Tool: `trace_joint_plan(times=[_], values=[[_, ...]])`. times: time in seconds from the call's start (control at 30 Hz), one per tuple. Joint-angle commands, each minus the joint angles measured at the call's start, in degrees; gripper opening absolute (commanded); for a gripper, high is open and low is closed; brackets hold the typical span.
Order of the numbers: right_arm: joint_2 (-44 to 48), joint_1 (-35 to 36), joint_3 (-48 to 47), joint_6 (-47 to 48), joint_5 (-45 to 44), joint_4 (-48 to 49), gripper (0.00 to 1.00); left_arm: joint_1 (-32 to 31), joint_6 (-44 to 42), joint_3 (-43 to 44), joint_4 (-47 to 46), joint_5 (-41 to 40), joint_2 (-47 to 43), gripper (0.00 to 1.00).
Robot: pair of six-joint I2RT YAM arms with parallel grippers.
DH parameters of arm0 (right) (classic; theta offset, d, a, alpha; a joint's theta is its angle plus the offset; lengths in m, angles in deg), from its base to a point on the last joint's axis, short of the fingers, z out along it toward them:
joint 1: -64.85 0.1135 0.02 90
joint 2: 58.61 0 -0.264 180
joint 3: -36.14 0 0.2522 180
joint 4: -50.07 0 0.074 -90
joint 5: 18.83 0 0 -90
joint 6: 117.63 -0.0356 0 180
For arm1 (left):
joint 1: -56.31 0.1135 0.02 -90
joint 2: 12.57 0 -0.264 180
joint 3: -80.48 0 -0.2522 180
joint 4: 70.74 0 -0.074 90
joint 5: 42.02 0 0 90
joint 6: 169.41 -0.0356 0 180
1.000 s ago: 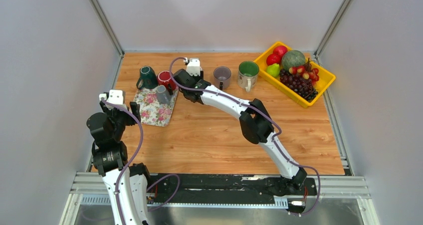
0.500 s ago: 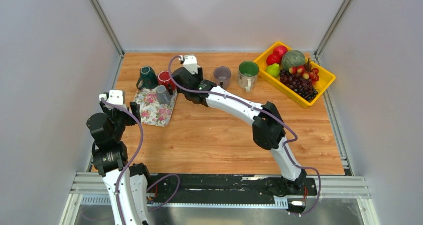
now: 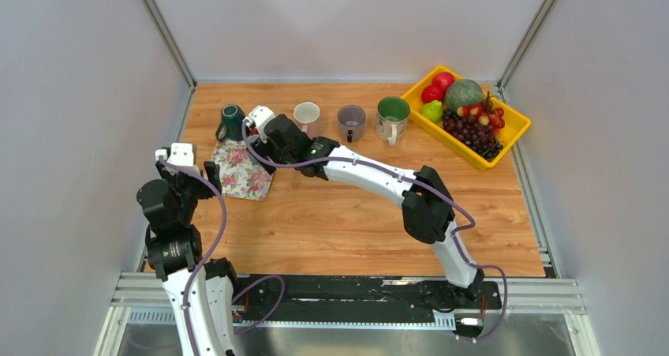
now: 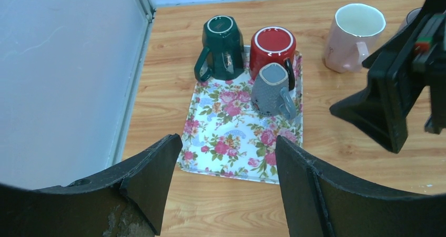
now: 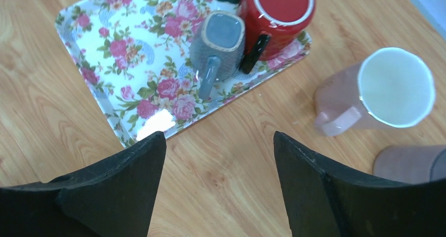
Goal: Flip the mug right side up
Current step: Turn over the cup on the tray.
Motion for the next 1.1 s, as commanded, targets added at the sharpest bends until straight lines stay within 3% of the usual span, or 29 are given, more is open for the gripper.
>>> trace_joint_plan(times=[0.0, 0.33, 1.07], values=[[-4.09, -0.34, -1.62, 6.81, 6.0, 1.67, 0.8, 1.07, 1.14, 0.02, -2.34, -0.83, -0.7, 0.77], [-12.89, -1.17, -8.79, 6.0, 7.42, 1.89, 0.79, 1.27, 1.08, -0.25, -2.66, -1.55, -0.89, 0.77], [-20.46, -2.29, -15.78, -1.54, 3.72, 7.82, 0.65, 1.59, 0.77, -0.54, -3.03, -2.09, -0.32, 0.78]])
